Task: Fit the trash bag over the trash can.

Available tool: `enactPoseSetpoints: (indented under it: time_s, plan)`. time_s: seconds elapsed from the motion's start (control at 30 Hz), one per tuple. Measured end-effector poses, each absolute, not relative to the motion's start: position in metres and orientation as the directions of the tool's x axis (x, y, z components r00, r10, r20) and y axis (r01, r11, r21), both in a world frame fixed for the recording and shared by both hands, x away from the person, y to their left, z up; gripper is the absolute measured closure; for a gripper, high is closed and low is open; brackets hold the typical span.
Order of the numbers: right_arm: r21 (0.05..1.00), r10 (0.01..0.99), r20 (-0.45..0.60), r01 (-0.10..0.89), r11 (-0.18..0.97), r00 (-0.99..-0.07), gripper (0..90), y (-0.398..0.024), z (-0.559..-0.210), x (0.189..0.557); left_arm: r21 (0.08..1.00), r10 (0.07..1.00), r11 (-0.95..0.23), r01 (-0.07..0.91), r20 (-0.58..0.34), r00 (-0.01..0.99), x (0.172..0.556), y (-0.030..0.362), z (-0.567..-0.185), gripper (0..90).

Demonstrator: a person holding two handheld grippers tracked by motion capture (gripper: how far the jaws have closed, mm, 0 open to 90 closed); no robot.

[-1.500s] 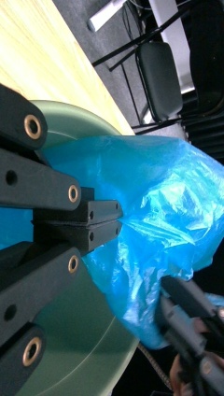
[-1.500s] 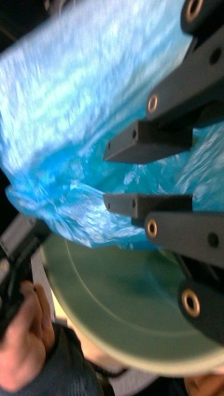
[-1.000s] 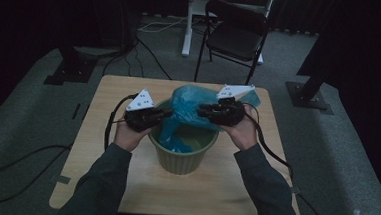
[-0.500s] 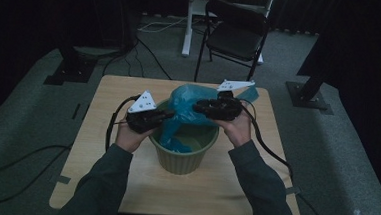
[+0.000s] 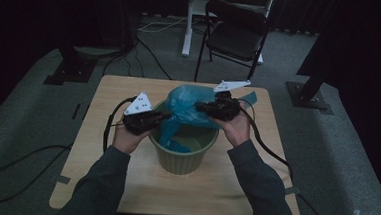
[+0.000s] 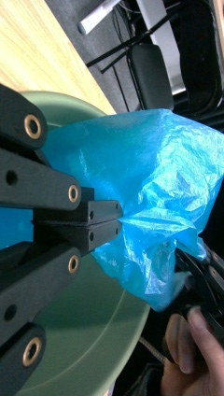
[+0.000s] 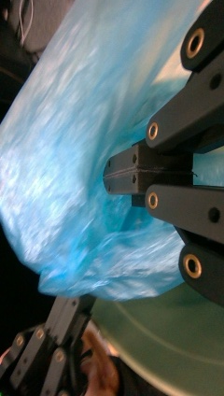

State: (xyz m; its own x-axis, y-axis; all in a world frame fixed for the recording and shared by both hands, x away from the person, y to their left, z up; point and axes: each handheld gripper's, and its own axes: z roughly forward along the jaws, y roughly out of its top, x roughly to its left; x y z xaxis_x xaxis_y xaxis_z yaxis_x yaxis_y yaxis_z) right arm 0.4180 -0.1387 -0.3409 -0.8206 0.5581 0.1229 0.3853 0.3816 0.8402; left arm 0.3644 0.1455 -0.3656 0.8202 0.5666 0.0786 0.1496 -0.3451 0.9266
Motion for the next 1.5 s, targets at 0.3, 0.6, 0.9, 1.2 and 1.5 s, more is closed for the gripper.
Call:
enactPoseSetpoints:
  time_s: [0.3,0.6,0.9,1.2,1.5]
  plan:
    - [0.842,0.592,0.073,0.368,0.394,-0.803,90.0,-0.149,-0.335,0.413,0.929,0.579,-0.336,0.155,0.074,0.812,0.363,0.153,-0.368,89.7]
    - [0.837,0.644,-0.002,0.351,0.42,-0.765,90.0,-0.158,-0.33,0.409,0.928,0.594,-0.336,0.164,0.073,0.801,0.362,0.16,-0.373,89.7]
    - [0.839,0.682,0.008,0.376,0.393,-0.732,90.0,-0.175,-0.331,0.408,0.926,0.598,-0.336,0.17,0.07,0.798,0.362,0.162,-0.376,89.7]
    - [0.856,0.586,0.036,0.327,0.4,-0.81,75.5,-0.163,-0.322,0.4,0.927,0.587,-0.341,0.158,0.079,0.806,0.361,0.154,-0.376,89.7]
    - [0.85,0.562,0.139,0.389,0.355,-0.816,66.2,-0.147,-0.328,0.414,0.927,0.575,-0.345,0.145,0.087,0.814,0.358,0.151,-0.376,89.7]
